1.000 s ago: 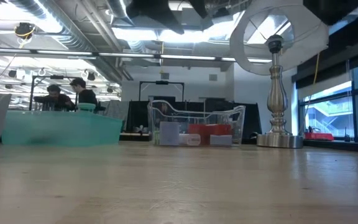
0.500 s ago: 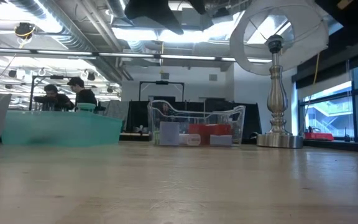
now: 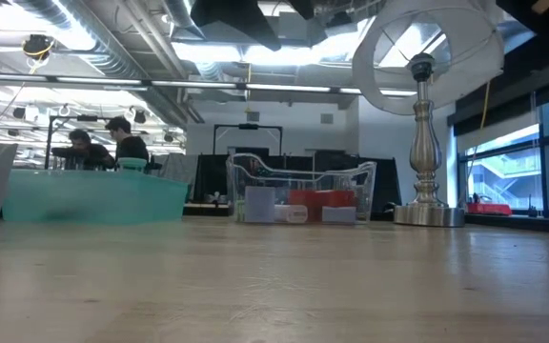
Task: Pick & Place Office items
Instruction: Put the red hourglass into the green bin
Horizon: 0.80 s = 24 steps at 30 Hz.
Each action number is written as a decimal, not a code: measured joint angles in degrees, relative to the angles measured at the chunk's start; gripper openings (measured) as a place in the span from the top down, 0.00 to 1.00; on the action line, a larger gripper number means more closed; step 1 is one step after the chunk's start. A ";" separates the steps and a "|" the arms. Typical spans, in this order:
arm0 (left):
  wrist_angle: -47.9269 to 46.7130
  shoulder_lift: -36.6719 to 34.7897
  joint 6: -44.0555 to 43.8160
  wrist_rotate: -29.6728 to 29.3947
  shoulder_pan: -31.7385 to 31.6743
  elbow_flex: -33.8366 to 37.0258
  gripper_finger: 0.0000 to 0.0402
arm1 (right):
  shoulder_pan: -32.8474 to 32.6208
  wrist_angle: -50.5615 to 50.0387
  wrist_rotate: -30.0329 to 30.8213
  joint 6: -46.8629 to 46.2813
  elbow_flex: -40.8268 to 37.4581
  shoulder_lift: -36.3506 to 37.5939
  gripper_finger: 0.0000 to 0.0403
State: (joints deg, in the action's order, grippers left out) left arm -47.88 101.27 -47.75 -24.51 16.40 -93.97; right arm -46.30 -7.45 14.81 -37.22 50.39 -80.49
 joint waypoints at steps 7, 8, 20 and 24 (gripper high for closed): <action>0.00 -0.01 -0.03 -2.53 -0.11 0.00 0.36 | 0.46 4.93 5.42 -0.86 0.02 -0.01 0.36; 0.01 -0.02 -0.04 -2.76 -0.11 0.00 0.36 | 0.72 5.30 6.33 -0.36 0.02 -0.01 0.34; -0.03 -0.02 0.02 -2.78 -0.11 0.00 0.36 | 2.62 12.51 8.34 6.19 0.04 -0.50 0.11; -0.25 -0.02 0.57 -2.80 -0.11 -0.02 0.36 | 1.88 11.98 8.30 4.94 0.04 -0.59 0.11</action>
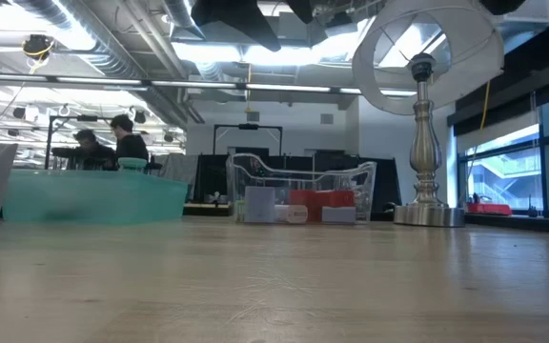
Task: Pick & Place Office items
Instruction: Put the red hourglass into the green bin
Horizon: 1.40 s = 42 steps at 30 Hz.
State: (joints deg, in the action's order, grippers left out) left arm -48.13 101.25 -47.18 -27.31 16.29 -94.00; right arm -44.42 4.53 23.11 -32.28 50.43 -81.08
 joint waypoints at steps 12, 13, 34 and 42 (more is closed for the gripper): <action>-0.07 0.01 5.13 -0.01 0.00 -0.02 0.36 | -7.70 -8.32 -9.65 -14.77 0.02 -0.02 0.11; -0.07 0.01 5.67 -0.02 0.00 -0.02 0.36 | -8.51 -8.00 -8.24 -14.91 0.02 -0.02 0.11; -0.05 0.00 -8.20 -5.41 -0.17 -0.02 0.36 | -13.73 -6.06 -6.33 16.98 0.02 -3.66 0.11; -0.05 0.00 -8.22 -5.11 -0.17 -0.02 0.36 | -13.73 3.95 -7.54 20.95 0.02 -7.87 0.11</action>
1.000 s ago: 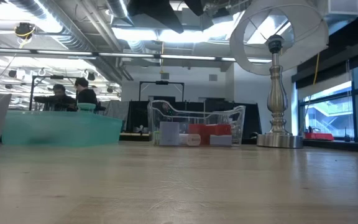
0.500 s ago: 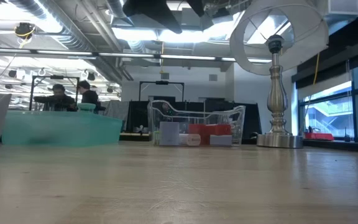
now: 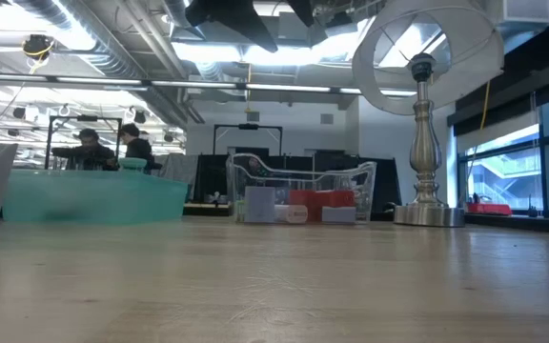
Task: Pick & Place Office items
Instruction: Put the red hourglass into the green bin
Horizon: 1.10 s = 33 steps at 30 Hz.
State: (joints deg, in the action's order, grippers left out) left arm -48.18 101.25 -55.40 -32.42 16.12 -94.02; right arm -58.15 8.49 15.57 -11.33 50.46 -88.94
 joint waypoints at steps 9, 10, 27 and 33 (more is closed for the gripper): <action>0.01 0.00 0.00 0.07 0.01 0.00 0.36 | 0.00 6.43 0.00 0.03 0.00 -3.34 0.11; 0.02 0.00 0.00 0.07 0.02 0.00 0.36 | 0.00 7.54 -0.01 0.04 0.00 -3.86 0.11; 0.02 0.00 0.00 0.48 0.04 0.00 0.36 | 0.02 19.48 0.24 -0.16 -6.88 -4.59 0.11; 0.00 0.00 0.00 0.42 0.00 0.00 0.36 | 0.28 23.22 0.04 -0.15 -9.59 -4.59 0.11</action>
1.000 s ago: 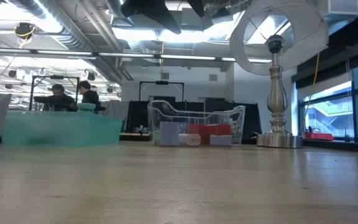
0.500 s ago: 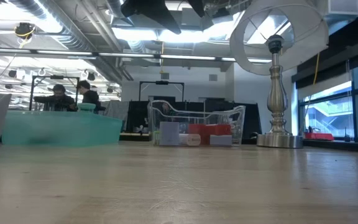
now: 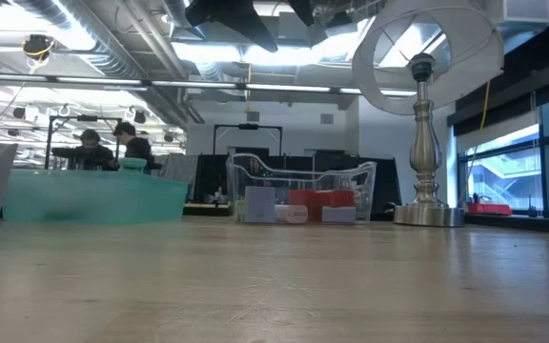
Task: Pick & Place Office items
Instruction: Put the red hourglass into the green bin
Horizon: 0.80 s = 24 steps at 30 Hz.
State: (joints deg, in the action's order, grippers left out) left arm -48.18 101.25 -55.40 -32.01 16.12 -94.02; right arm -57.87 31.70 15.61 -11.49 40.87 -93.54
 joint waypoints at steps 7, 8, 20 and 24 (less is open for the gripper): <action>0.00 0.00 0.02 -0.49 0.00 0.00 0.36 | 1.26 0.72 -0.02 -0.03 -1.28 0.00 0.11; 0.01 0.00 0.02 -0.70 0.00 0.00 0.36 | 1.47 0.72 -0.02 0.02 -1.28 0.00 0.11; 0.00 0.00 1.64 -1.64 0.00 0.00 0.36 | 2.31 0.72 -0.21 -0.97 -1.28 -1.65 0.11; 0.00 0.00 1.70 -1.66 -0.09 0.00 0.36 | 2.67 0.92 -0.19 -1.44 -1.28 -2.14 0.11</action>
State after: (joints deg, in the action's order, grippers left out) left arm -48.18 101.25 -53.69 -33.67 16.03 -94.02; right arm -55.20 32.62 15.42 -12.93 39.59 -95.68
